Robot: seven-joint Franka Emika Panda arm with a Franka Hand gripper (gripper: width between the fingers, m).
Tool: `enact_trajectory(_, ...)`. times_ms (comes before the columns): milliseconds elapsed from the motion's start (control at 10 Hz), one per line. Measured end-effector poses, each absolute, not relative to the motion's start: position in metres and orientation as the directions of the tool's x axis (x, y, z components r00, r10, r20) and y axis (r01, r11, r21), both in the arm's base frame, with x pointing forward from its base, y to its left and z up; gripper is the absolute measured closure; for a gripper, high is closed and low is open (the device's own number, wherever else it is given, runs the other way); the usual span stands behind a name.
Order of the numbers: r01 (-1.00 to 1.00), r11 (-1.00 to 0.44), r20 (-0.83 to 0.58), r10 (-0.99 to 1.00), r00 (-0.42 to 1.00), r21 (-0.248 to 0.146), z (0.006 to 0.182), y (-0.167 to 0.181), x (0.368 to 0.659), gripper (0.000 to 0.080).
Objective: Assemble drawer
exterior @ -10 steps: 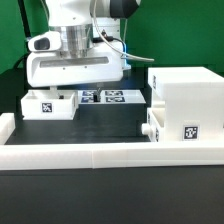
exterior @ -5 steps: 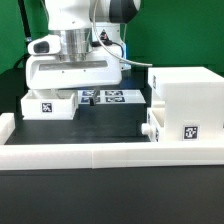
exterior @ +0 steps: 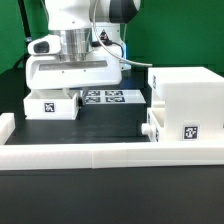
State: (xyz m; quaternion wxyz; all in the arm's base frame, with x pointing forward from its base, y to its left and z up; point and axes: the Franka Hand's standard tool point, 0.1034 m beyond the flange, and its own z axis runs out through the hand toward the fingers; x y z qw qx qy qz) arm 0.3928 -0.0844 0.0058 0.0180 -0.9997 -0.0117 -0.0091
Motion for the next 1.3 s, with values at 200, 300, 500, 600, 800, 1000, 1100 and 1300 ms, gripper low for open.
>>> enact_trajectory(200, 0.024, -0.999, 0.019, 0.023, 1.0, -0.036, 0.006, -0.084, 0.393, 0.0757)
enact_trajectory(300, 0.024, -0.999, 0.019, 0.023, 1.0, -0.036, 0.006, -0.084, 0.393, 0.0757)
enact_trajectory(500, 0.024, -0.999, 0.019, 0.023, 1.0, -0.036, 0.006, -0.084, 0.393, 0.0757)
enact_trajectory(600, 0.046, -0.998, 0.018, 0.045, 0.999, -0.036, 0.007, -0.082, 0.394, 0.0757)
enact_trajectory(800, 0.143, -0.988, -0.013, 0.144, 0.989, -0.052, 0.028, -0.062, 0.408, 0.0757)
enact_trajectory(1000, 0.18, -0.981, -0.031, 0.182, 0.983, -0.067, 0.048, -0.053, 0.427, 0.0757)
enact_trajectory(1100, 0.202, -0.977, -0.023, 0.204, 0.979, -0.068, 0.058, -0.051, 0.436, 0.0757)
enact_trajectory(1300, 0.26, -0.963, -0.02, 0.262, 0.965, -0.068, 0.052, -0.052, 0.432, 0.0757)
